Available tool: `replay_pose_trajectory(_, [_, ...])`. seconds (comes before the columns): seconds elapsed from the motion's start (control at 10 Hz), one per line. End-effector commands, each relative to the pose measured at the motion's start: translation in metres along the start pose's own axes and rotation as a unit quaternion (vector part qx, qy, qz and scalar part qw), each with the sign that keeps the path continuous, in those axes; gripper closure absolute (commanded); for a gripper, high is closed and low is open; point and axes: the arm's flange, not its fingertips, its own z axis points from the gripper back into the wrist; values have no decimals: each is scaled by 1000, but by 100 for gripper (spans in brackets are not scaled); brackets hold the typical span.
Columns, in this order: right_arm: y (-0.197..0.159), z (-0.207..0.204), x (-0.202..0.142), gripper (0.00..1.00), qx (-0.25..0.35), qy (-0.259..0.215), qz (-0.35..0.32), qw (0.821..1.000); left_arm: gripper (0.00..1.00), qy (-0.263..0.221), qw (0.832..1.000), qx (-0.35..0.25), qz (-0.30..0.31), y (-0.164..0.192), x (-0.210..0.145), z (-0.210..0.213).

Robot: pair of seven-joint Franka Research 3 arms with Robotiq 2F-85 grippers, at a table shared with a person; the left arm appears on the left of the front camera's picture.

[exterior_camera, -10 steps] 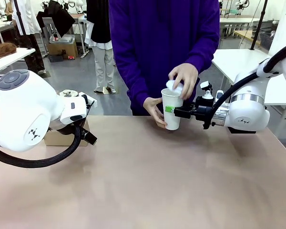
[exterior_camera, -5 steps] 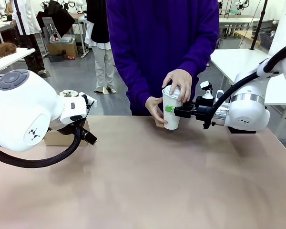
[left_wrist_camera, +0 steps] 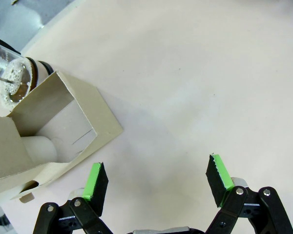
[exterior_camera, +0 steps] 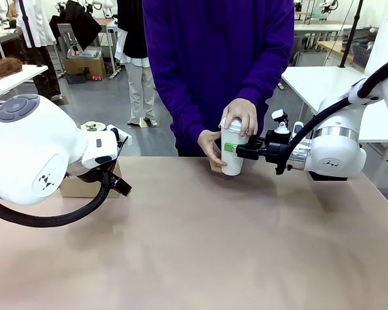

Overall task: Pour a drink into a cup and package it in a carrier.
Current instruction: When a person places the Paper Cup Lid on the 600 ml Paper Cup , lift the 600 ml Paper Cup.

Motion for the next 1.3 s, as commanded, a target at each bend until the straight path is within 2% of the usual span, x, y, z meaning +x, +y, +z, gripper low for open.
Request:
replay_pose_trajectory(0.0, [2, -2, 2, 20, -6, 3, 2, 1000, 0, -1, 1000, -1, 1, 0, 0, 0])
replay_pose_trajectory(1.2, [2, -2, 2, 20, -6, 3, 2, 1000, 0, -1, 1000, -1, 1, 0, 0, 0])
